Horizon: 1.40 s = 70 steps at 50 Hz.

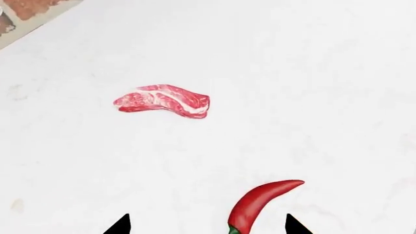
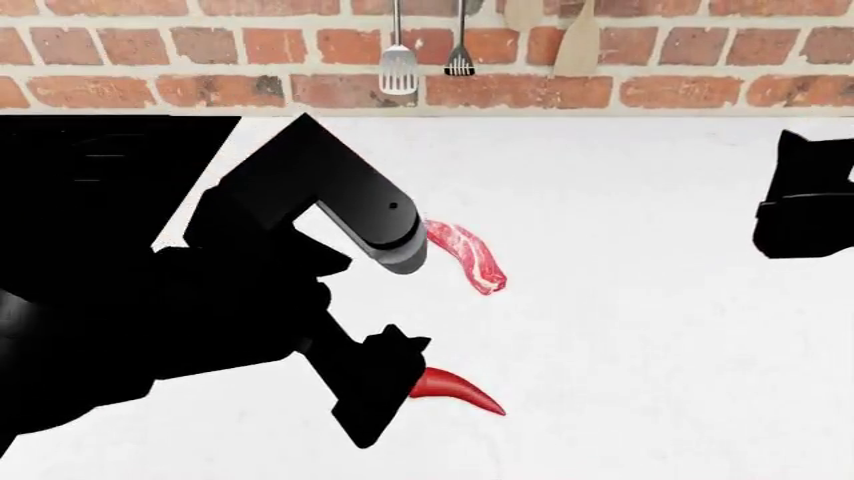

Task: Place both pans onto different burners. Then place the chili pepper and the bacon on different pans.

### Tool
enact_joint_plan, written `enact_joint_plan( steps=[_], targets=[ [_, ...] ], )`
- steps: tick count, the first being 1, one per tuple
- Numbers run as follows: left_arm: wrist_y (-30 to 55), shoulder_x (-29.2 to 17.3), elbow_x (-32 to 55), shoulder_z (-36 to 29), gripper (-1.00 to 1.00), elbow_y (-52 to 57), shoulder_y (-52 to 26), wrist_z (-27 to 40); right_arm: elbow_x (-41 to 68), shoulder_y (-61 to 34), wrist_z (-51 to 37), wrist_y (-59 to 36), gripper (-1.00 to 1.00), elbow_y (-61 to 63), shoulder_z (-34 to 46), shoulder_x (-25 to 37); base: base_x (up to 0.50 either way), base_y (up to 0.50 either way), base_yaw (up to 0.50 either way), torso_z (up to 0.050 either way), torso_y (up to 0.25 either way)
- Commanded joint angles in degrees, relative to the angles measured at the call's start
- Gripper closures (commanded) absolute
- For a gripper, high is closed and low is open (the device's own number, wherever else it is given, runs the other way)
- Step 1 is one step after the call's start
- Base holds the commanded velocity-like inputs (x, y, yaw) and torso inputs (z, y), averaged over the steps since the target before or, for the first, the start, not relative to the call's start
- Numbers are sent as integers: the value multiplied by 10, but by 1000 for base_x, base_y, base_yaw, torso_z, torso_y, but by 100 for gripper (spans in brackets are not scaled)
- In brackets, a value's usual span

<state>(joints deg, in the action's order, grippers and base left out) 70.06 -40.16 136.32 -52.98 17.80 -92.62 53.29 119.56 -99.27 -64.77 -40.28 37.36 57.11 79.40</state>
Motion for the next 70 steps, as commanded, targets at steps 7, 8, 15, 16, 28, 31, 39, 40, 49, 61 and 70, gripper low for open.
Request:
enact_joint_plan(
  steps=[7, 8, 15, 16, 28, 31, 39, 40, 49, 61, 70],
  targets=[
    [4, 2, -82, 20, -100, 4, 96, -66, -11, 14, 3, 9, -100, 1, 2, -2, 0, 0, 0, 0, 0],
    [5, 3, -86, 21, -100, 4, 100, -69, -12, 15, 3, 9, -100, 1, 3, -2, 0, 0, 0, 0, 0],
    [9, 14, -119, 23, -100, -7, 114, -90, -17, 21, 6, 13, -100, 2, 3, -3, 0, 0, 0, 0, 0],
    [10, 15, -127, 25, -100, -9, 118, -94, -18, 22, 7, 14, -100, 2, 4, -3, 0, 0, 0, 0, 0],
    [12, 24, -168, 22, -100, -16, 154, -127, -33, 37, 13, 24, -100, 2, 8, -6, 0, 0, 0, 0, 0],
    [15, 24, -160, 12, -100, -20, 153, -120, -34, 37, 13, 23, -100, 2, 8, -7, 0, 0, 0, 0, 0],
    [22, 33, -164, -2, -100, -36, 148, -120, -38, 42, 14, 22, -100, 3, 9, -8, 0, 0, 0, 0, 0],
    [22, 34, -165, -2, -100, -37, 147, -122, -38, 42, 14, 22, -100, 2, 8, -8, 0, 0, 0, 0, 0],
    [26, 50, -192, -5, -100, -53, 151, -142, -38, 43, 15, 22, -100, 2, 7, -8, 0, 0, 0, 0, 0],
    [31, 68, -207, -19, -100, -61, 154, -154, -44, 50, 20, 26, -100, 4, 6, -2, 0, 0, 0, 0, 0],
    [38, 77, -217, -33, -100, -63, 162, -163, -45, 51, 19, 25, -100, 3, 5, -5, 0, 0, 0, 0, 0]
  ],
)
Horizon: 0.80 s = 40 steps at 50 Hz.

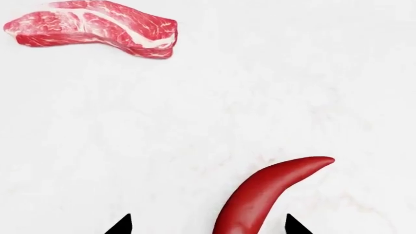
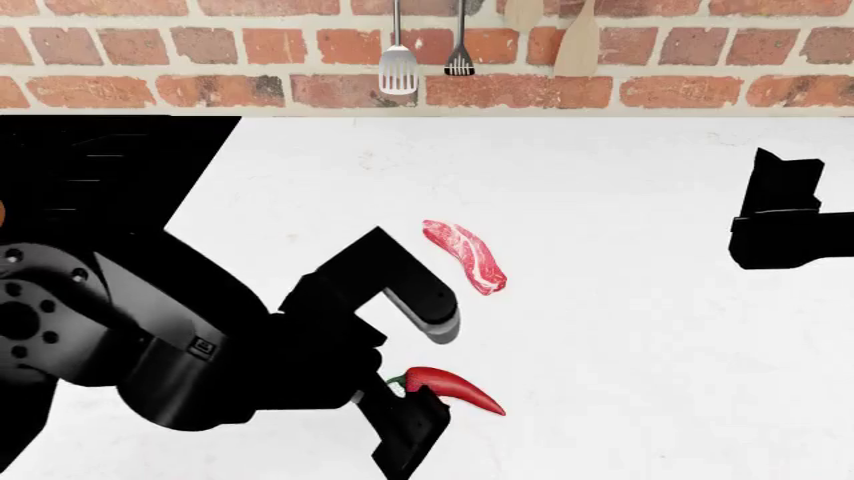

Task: Place both pans onto different burners. Then place the chili pepper and the bacon on different pans.

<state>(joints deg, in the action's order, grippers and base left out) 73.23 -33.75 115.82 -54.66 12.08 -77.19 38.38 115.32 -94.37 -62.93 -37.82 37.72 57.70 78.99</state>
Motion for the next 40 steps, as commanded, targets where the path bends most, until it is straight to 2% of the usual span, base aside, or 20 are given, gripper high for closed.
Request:
enact_joint_plan(
  steps=[1, 14, 15, 33, 40],
  targets=[
    [8, 14, -15, -17, -100, -7, 8, -15, -2, 3, 0, 0, -100, 0, -1, 0, 0, 0, 0, 0, 0],
    [8, 25, -47, -27, -100, -19, 19, -31, -8, 8, 3, 0, -100, 3, -2, 3, 0, 0, 0, 0, 0],
    [7, 26, -45, -28, 100, -19, 19, -30, -8, 8, 3, -1, -100, 3, -2, 4, 0, 0, 0, 0, 0],
    [0, 23, -33, -31, 100, -2, 20, -32, -9, 12, 2, -2, -100, 4, -5, 4, 0, 0, 0, 0, 0],
    [-15, 13, 4, -18, 100, 23, -2, -9, -9, 13, 0, -1, -100, 5, -6, 3, 0, 0, 0, 0, 0]
  ],
)
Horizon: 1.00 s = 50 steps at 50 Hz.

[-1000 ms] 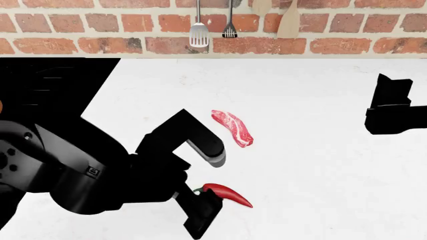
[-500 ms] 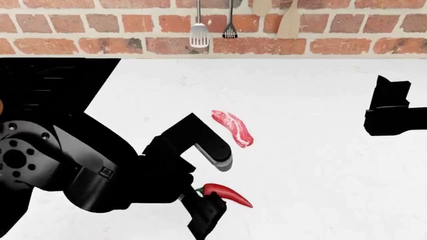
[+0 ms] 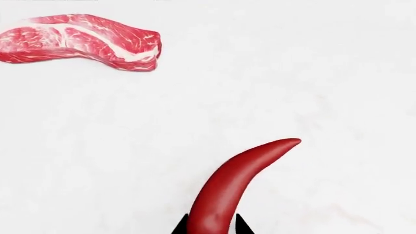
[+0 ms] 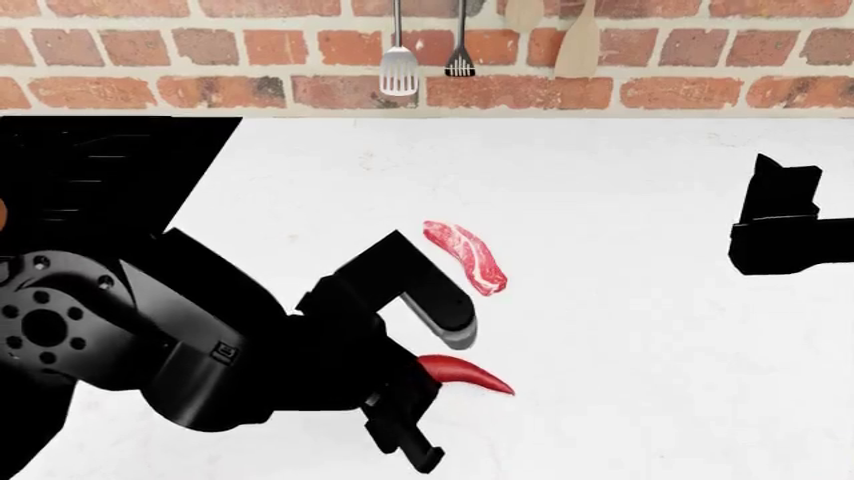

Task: Place both pans onto different burners. Then place the chili pepper and the bacon on different pans.

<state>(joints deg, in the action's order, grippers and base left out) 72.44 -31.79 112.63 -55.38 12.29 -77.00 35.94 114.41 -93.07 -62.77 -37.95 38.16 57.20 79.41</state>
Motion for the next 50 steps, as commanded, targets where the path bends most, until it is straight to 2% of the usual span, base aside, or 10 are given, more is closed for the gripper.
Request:
enact_joint_plan(
  steps=[1, 17, 30, 41, 50],
  targets=[
    [-11, -9, 42, -6, 100, 26, -8, 18, 0, 0, -2, -1, -100, 1, -1, -2, 0, 0, 0, 0, 0],
    [-55, -52, 93, 35, 100, 66, -60, 71, 4, -4, -12, -9, -100, -3, -4, -13, 0, 0, 0, 0, 0],
    [-61, -122, 132, 45, 100, 78, -171, 186, 28, -30, -49, -38, -100, -24, -8, -41, 0, 0, 0, 0, 0],
    [-70, -188, 157, 65, 100, 72, -268, 273, 62, -79, -104, -94, -100, -62, 0, -104, 0, 0, 0, 0, 0],
    [-60, -251, 207, 79, 100, 65, -347, 324, 102, -160, -160, -152, -100, -125, 19, -201, 0, 0, 0, 0, 0]
  ],
)
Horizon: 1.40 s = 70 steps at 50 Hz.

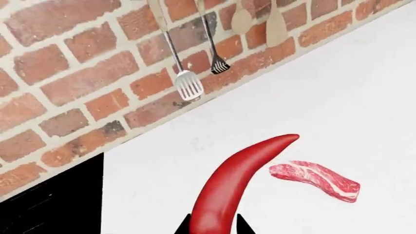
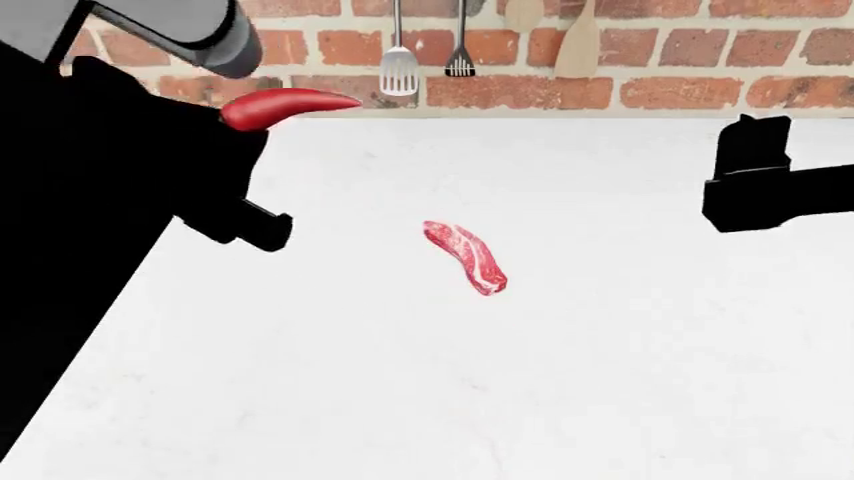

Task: Place both pans onto different burners. Then place the chili pepper and the bacon on different pans.

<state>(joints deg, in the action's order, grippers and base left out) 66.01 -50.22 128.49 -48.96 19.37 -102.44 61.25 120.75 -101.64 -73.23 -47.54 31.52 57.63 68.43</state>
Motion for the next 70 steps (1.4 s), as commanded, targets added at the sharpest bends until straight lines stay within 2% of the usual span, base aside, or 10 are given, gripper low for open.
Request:
enact_joint_plan(
  steps=[1, 8, 17, 23, 30, 33, 36, 44, 50, 70],
  targets=[
    [8, -73, 55, 15, 100, -8, -103, 76, 42, -86, -59, -63, -100, -68, 18, -105, 0, 0, 0, 0, 0],
    [26, -106, 101, 13, 100, -16, -162, 110, 53, -161, -60, -103, -100, -165, 40, -217, 0, 0, 0, 0, 0],
    [34, -121, 118, 11, 100, -20, -187, 124, 3, -135, 26, -95, -100, -268, 55, -318, 0, 0, 0, 0, 0],
    [43, -116, 120, 9, 100, -32, -201, 126, -20, -107, 108, -78, -100, -363, 60, -385, 0, 0, 0, 0, 0],
    [54, -128, 129, 9, 100, -35, -213, 128, -116, -88, 218, -70, -100, -463, 88, -449, 0, 0, 0, 0, 0],
    [59, -128, 129, 6, 100, -35, -212, 128, -147, -34, 292, -36, -100, -584, 110, -511, 0, 0, 0, 0, 0],
    [62, -131, 129, 5, 100, -34, -212, 128, -164, -17, 326, -23, -100, -636, 121, -538, 0, 0, 0, 0, 0],
    [65, -132, 135, 4, 100, -37, -220, 132, -193, -4, 367, -21, -100, -703, 149, -577, 0, 0, 0, 0, 0],
    [67, -134, 137, 4, 100, -39, -222, 133, -173, 8, 395, -51, -100, -767, 155, -603, 0, 0, 0, 0, 0],
    [64, -134, 140, 1, 100, -38, -223, 138, -103, 34, 352, -102, -100, -741, 136, -569, 0, 0, 0, 0, 0]
  ],
)
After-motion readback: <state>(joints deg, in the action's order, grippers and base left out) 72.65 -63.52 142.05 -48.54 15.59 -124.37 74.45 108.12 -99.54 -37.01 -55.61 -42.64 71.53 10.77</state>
